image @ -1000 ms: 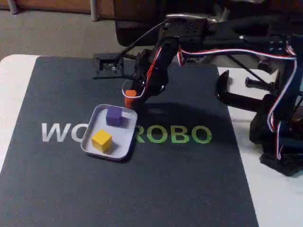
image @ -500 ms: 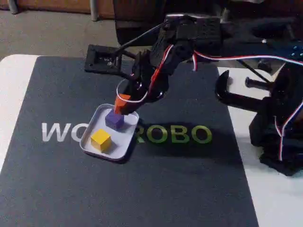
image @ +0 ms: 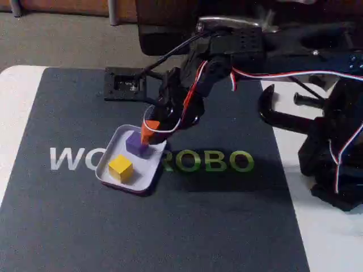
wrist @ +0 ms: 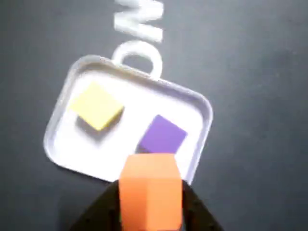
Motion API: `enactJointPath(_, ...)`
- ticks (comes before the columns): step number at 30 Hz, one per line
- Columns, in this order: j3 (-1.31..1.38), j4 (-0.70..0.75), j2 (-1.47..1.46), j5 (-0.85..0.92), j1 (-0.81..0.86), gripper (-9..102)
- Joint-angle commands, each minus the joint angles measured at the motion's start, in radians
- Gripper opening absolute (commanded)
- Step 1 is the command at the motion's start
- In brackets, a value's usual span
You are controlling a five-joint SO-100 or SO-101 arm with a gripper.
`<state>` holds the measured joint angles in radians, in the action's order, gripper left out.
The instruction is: Move blocks one by one until all three blocks are in the tray.
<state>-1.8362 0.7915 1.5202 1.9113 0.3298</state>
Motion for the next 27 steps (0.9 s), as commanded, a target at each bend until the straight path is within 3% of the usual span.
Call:
enactJointPath(1,-0.002,-0.021,0.037,0.014,-0.002,11)
enactJointPath(17,-0.023,-0.046,0.031,0.081,-0.011,17)
enactJointPath(22,-0.106,-0.046,0.140,0.130,-0.018,17)
enactJointPath(27,-0.218,-0.040,0.304,0.055,-0.087,17)
